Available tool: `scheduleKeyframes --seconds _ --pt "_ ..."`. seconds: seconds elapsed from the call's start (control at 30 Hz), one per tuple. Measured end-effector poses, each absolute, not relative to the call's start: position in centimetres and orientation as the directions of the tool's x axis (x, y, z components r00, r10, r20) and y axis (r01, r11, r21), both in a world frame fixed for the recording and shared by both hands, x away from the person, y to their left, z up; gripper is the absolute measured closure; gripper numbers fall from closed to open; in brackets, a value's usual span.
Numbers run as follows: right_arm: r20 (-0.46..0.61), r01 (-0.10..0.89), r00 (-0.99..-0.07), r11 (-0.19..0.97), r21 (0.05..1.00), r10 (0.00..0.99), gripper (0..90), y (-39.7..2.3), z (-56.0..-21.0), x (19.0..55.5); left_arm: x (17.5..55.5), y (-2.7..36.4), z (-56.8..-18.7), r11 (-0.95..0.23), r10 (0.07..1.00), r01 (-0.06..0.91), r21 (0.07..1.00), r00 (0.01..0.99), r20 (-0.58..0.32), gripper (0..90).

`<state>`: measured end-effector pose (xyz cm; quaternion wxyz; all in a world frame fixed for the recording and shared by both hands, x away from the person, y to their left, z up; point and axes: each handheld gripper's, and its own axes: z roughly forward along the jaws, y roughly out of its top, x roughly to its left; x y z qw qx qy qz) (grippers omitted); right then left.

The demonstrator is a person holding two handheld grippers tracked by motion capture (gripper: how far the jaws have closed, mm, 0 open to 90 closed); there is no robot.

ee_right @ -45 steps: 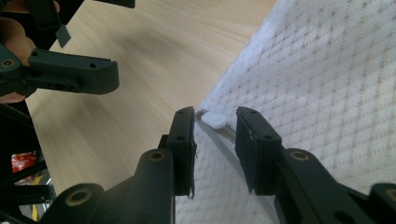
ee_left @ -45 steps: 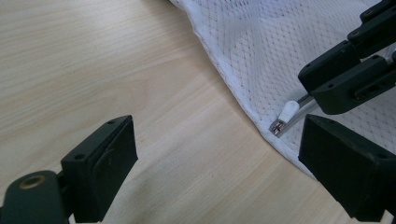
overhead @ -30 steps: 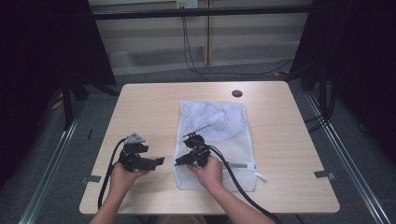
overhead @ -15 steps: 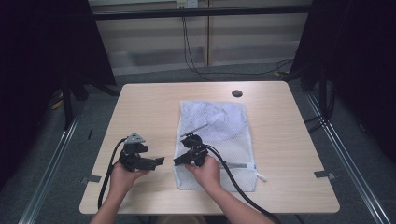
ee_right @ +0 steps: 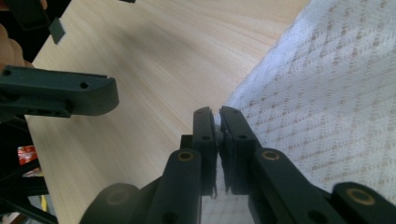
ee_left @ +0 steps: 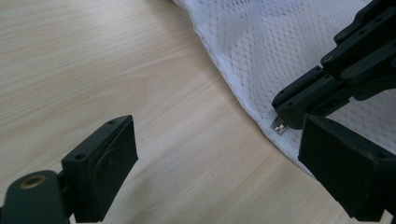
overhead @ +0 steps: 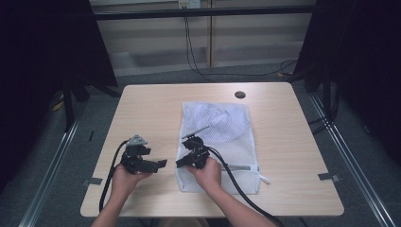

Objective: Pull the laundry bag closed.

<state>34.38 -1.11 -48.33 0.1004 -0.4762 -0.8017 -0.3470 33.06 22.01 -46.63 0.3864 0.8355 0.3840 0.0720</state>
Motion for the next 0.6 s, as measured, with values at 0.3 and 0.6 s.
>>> scheduleKeyframes --seconds 0.3,0.6 --pt "0.521 0.84 -0.518 0.289 0.459 0.678 86.8 -1.8 -47.4 34.2 32.9 21.8 -46.6 -0.387 0.691 0.588 0.711 0.695 -0.198 11.3" --pt "0.524 0.83 -0.529 0.279 0.483 0.668 86.8 -2.5 -46.6 34.2 32.7 21.2 -46.6 -0.393 0.671 0.59 0.705 0.708 -0.219 9.9"
